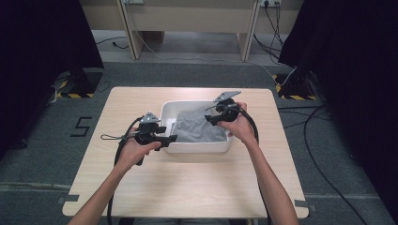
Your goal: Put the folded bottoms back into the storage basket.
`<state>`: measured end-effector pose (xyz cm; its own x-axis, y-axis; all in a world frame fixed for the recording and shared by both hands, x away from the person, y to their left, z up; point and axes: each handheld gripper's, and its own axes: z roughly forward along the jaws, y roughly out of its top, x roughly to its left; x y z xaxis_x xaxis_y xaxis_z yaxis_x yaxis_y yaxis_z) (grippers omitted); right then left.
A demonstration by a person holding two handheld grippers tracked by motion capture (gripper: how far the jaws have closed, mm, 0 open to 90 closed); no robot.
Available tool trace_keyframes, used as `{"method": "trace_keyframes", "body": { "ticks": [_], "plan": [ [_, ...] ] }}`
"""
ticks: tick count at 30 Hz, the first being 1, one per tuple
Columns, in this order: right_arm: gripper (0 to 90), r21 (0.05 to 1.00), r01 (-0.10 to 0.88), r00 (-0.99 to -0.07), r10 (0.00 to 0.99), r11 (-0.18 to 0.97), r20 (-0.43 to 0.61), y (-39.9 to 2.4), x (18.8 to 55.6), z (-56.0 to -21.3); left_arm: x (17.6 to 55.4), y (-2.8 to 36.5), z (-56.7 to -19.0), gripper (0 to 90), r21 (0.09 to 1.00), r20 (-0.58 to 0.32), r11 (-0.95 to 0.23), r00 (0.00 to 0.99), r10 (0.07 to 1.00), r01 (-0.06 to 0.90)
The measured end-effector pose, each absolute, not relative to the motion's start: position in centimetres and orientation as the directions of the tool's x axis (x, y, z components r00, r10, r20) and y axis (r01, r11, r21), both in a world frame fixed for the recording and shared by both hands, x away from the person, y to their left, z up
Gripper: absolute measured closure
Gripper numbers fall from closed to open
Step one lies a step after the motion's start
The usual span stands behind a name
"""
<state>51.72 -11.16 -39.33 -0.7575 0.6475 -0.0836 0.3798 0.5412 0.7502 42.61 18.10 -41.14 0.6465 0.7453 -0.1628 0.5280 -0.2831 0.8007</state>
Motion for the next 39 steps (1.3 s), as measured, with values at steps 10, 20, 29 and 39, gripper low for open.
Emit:
{"method": "trace_keyframes", "body": {
  "ticks": [10, 20, 29, 39],
  "plan": [
    [35.2, 0.774, 0.373, -0.750, 0.657, 0.511, -0.072, -12.0, 49.3, -38.8, 41.6, 18.7, -41.2, 26.2, 0.795, -0.171, -0.276, 0.636, 0.753, 0.540],
    [34.0, 0.794, 0.349, -0.762, 0.644, 0.498, -0.069, -12.6, 46.5, -39.1, 40.4, 19.7, -41.2, 22.8, 0.804, -0.178, -0.258, 0.632, 0.754, 0.535],
    [32.5, 0.803, 0.333, -0.772, 0.632, 0.494, -0.068, -12.9, 44.5, -39.6, 39.1, 20.2, -41.4, 21.9, 0.817, -0.164, -0.253, 0.630, 0.759, 0.518],
    [30.2, 0.822, 0.325, -0.767, 0.639, 0.468, -0.061, -14.1, 41.7, -40.3, 37.5, 20.3, -41.3, 21.9, 0.830, -0.150, -0.259, 0.645, 0.749, 0.494]
  ]
}}
